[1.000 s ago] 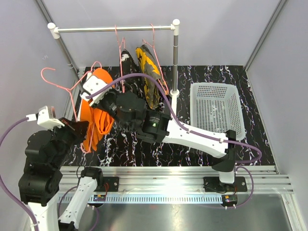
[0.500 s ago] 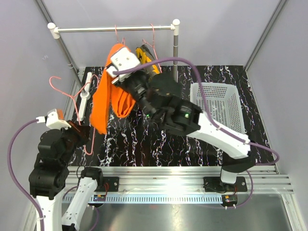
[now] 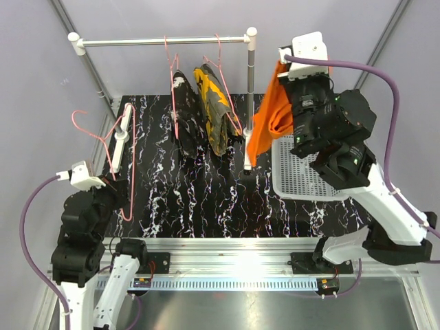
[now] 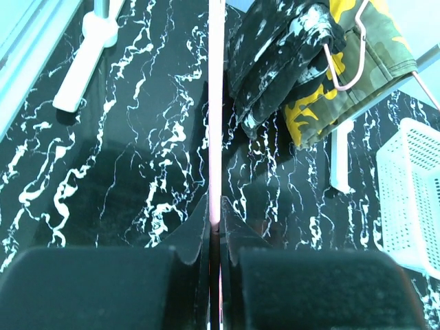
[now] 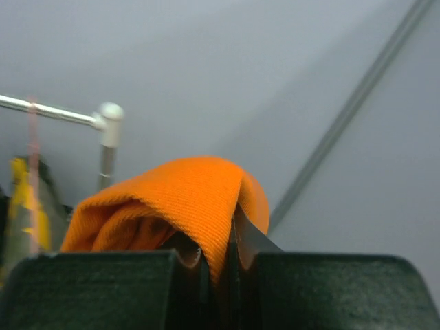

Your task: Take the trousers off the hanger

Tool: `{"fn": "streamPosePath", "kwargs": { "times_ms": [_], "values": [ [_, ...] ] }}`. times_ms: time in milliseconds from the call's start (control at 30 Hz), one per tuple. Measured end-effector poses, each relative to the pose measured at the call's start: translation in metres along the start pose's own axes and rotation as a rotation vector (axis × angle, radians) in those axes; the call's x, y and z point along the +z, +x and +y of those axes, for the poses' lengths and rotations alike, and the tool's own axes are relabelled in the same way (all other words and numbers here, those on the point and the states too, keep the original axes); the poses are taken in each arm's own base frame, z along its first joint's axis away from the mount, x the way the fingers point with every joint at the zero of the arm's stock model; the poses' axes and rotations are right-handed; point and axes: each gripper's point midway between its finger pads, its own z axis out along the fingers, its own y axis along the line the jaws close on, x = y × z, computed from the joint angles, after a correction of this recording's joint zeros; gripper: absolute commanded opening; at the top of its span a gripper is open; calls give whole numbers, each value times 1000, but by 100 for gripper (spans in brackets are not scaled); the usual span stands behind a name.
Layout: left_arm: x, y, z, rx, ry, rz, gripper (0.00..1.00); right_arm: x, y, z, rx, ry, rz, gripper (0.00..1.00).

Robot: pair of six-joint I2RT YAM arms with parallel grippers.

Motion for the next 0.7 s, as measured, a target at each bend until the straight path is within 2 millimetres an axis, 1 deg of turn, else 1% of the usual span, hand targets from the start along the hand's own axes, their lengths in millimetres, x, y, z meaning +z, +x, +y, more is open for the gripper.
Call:
{"fn": "streamPosePath", "kwargs": {
  "times_ms": [33, 133, 300, 367, 433, 467, 500, 567, 600, 633, 700],
  "values": [
    [1, 1, 0, 7, 3, -6, 0, 1, 13, -10, -23, 35, 26, 0],
    [8, 5, 2, 24, 3, -7, 0, 3, 60, -36, -111, 138, 119, 0],
    [18, 19, 9, 47, -12, 26, 0, 1, 138, -66, -230, 264, 266, 0],
    [20, 21, 10, 55, -13, 33, 0, -1, 174, -79, -276, 311, 340, 0],
    [20, 21, 9, 62, -7, 29, 0, -6, 209, -87, -331, 347, 428, 0],
    [20, 19, 8, 65, -2, 25, 0, -9, 225, -89, -357, 357, 470, 0],
    [20, 19, 7, 68, 1, 23, 0, -14, 245, -89, -385, 359, 524, 0],
    [20, 18, 6, 72, 10, 20, 0, -24, 276, -83, -427, 338, 603, 0],
    [20, 18, 5, 74, 15, 19, 0, -28, 288, -80, -439, 327, 627, 0],
    [20, 17, 4, 75, 22, 17, 0, -34, 304, -74, -454, 306, 658, 0],
    [21, 16, 1, 78, 34, 12, 0, -41, 323, -67, -464, 279, 697, 0]
  ]
}}
